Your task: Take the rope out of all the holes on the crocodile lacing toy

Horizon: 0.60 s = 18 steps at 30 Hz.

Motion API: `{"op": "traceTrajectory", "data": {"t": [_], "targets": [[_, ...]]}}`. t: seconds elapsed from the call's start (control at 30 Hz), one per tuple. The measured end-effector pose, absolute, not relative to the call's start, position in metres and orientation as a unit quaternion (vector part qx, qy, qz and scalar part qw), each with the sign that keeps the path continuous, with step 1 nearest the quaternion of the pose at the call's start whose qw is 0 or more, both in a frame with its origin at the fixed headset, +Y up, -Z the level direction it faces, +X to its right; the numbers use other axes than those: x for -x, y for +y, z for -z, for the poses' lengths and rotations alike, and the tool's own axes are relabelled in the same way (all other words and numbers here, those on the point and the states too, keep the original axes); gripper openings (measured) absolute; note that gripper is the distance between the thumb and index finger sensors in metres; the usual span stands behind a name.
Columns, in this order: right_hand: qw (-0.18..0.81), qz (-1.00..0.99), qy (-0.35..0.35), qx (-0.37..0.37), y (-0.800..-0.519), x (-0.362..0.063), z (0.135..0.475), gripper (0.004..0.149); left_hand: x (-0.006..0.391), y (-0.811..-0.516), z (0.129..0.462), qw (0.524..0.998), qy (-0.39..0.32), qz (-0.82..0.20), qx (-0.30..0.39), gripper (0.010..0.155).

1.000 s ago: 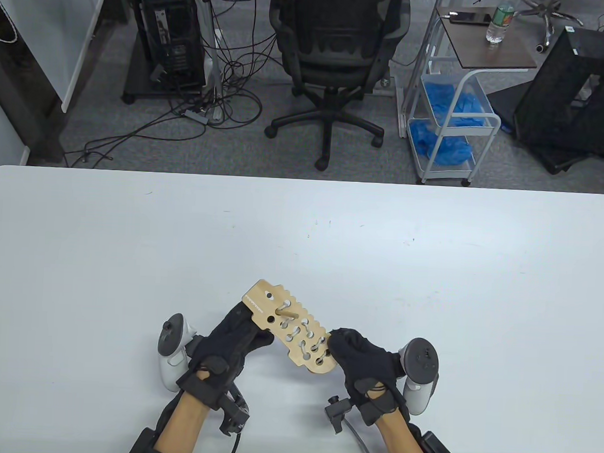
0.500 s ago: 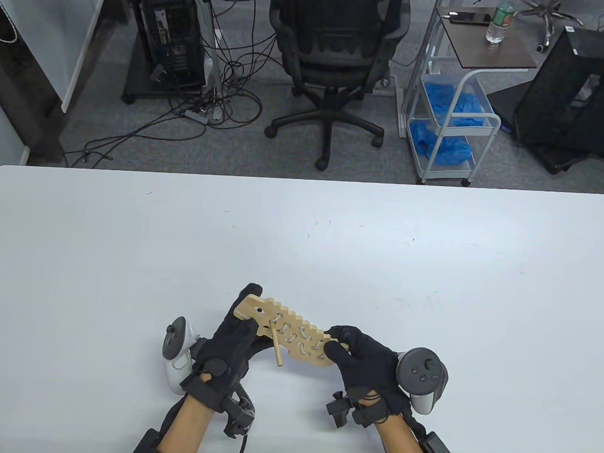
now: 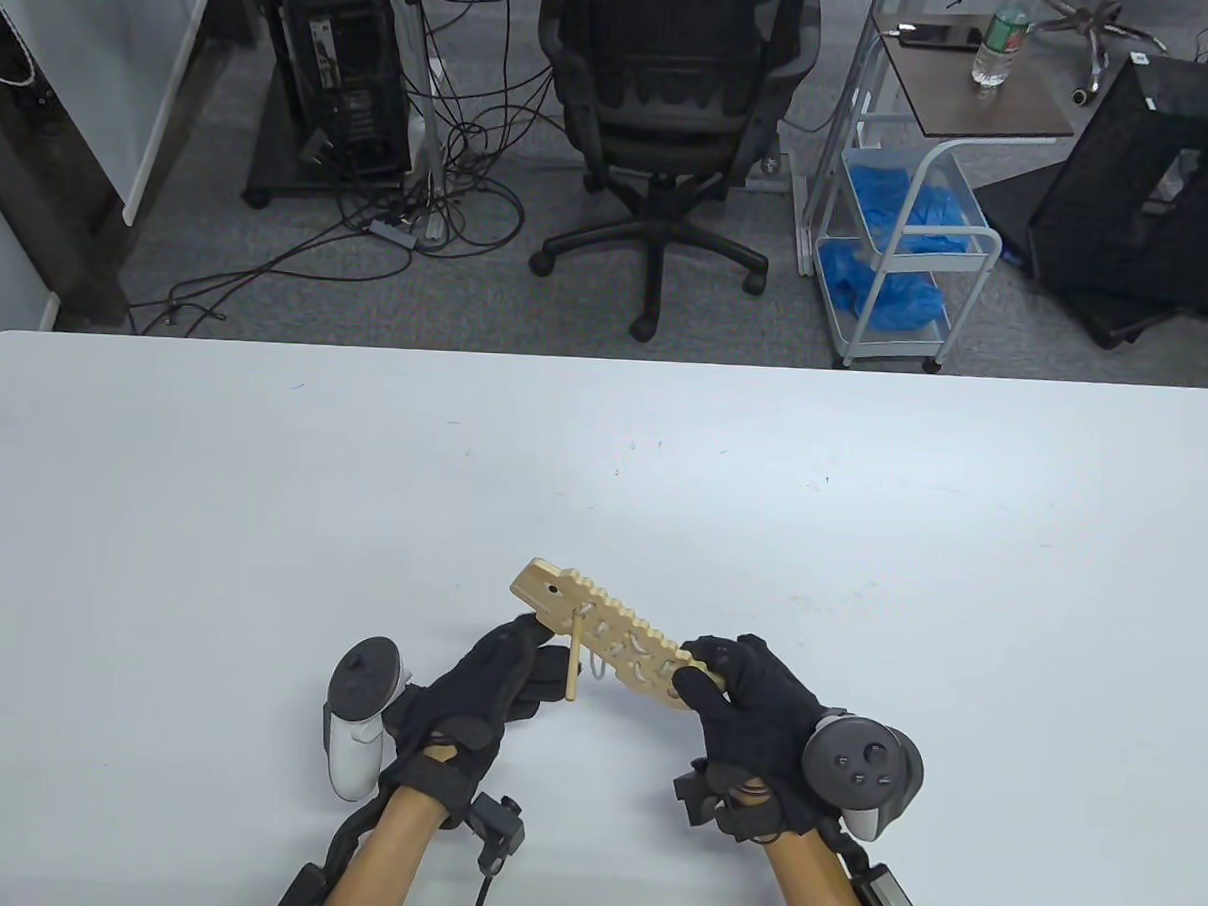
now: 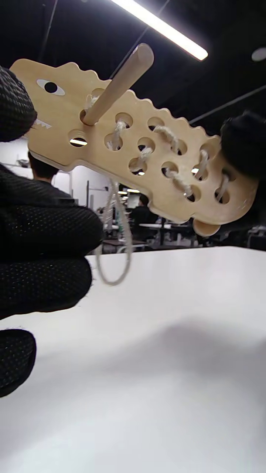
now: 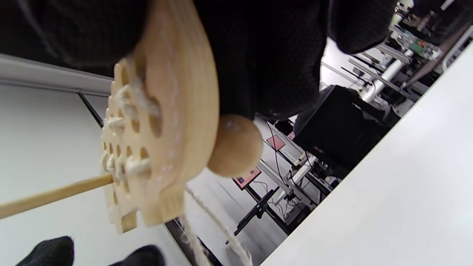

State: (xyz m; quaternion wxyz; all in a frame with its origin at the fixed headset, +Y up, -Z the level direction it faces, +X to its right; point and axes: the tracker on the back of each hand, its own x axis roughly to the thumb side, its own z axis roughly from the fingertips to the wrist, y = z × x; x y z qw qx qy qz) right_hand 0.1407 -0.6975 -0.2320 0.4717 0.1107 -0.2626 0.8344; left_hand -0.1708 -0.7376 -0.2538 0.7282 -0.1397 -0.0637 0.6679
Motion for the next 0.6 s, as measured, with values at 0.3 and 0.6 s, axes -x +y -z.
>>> {"op": "traceTrajectory", "data": {"t": [0.3, 0.6], "targets": [[0.362, -0.865, -0.312, -0.153, -0.687, -0.129, 0.221, 0.044, 0.168, -0.739, 0.255, 0.737, -0.076, -0.650, 0.169, 0.062], [0.290, -0.875, -0.340, -0.186, -0.682, -0.116, 0.212, 0.044, 0.170, -0.739, 0.256, 0.764, -0.062, -0.619, 0.168, 0.052]]}}
